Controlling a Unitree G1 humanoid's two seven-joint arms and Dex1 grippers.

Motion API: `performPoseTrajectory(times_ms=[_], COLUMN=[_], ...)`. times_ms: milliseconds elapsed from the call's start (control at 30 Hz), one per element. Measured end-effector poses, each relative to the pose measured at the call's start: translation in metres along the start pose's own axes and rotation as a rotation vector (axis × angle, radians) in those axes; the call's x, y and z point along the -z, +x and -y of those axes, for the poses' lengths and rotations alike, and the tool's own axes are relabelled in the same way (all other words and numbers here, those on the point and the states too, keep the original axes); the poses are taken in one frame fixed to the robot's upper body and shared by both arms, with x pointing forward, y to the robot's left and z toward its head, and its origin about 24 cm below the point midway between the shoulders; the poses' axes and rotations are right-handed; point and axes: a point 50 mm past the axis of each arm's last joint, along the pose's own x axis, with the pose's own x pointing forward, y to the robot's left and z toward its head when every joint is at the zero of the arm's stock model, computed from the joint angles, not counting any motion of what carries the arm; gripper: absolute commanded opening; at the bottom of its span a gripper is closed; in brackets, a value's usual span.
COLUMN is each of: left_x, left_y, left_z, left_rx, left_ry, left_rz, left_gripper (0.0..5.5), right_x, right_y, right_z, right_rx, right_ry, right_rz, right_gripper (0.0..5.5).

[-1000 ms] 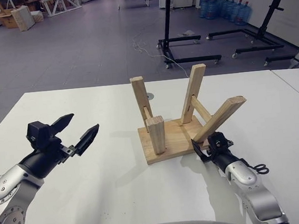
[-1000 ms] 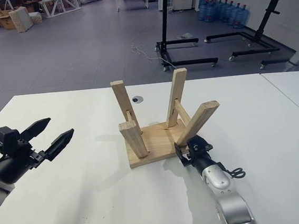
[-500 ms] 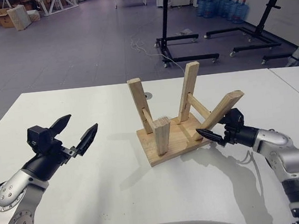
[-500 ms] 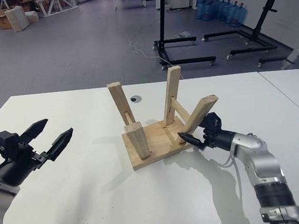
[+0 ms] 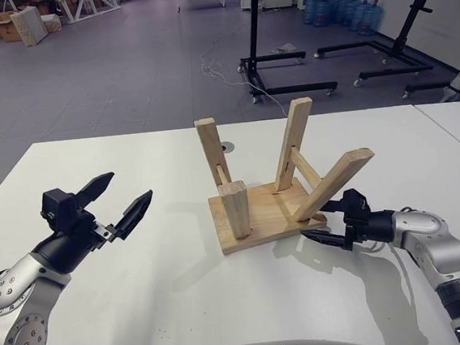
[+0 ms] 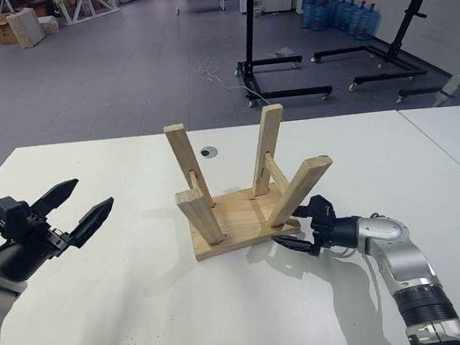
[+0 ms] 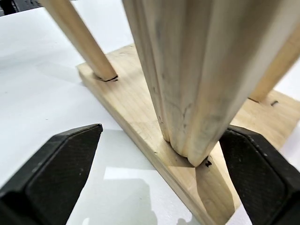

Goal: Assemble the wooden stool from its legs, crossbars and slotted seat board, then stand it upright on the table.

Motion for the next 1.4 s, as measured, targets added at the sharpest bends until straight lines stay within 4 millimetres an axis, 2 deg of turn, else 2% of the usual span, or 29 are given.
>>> performPoseTrajectory(times_ms=[100,333,467,533,633,700,933,1200,1400], left_x=[0.0,0.004,0.032,0.045,0.052,0.056,0.067,0.071,0.078], left_y=[0.0,-0.003,-0.02,-0.028,-0.029,-0.023,0.014,0.049,0.078], left_z=[0.0,0.002,-0.004,-0.006,-0.007,-0.007,-0.018,-0.015,-0.01], left_rx=[-0.002,0.02,0.09,0.16,0.28,0.359,0.529,0.668,0.716], left_ry=[0.002,-0.008,-0.132,-0.146,-0.087,-0.039,0.155,0.119,0.051], left_rz=[-0.002,-0.021,-0.143,-0.259,-0.368,-0.395,-0.445,-0.401,-0.364], left_gripper=[5.18,5.18,5.18,5.18,5.18,5.18,5.18,5.18,4.41], right_x=[0.003,0.002,0.001,0.001,0.0,0.0,-0.002,-0.004,-0.006], right_y=[-0.001,0.0,0.01,0.017,0.02,0.021,0.024,0.024,0.029], right_z=[-0.004,-0.007,-0.008,-0.008,-0.006,-0.005,-0.006,-0.003,-0.005], right_rx=[-0.017,-0.033,-0.072,-0.101,-0.115,-0.122,-0.164,-0.202,-0.249], right_ry=[0.003,-0.049,-0.066,-0.081,-0.101,-0.106,-0.138,-0.152,-0.169], right_rz=[-0.004,0.005,0.019,0.017,0.01,0.006,0.01,-0.005,-0.013], right_gripper=[4.18,3.04,2.34,1.99,1.51,1.25,1.13,1.11,1.11])
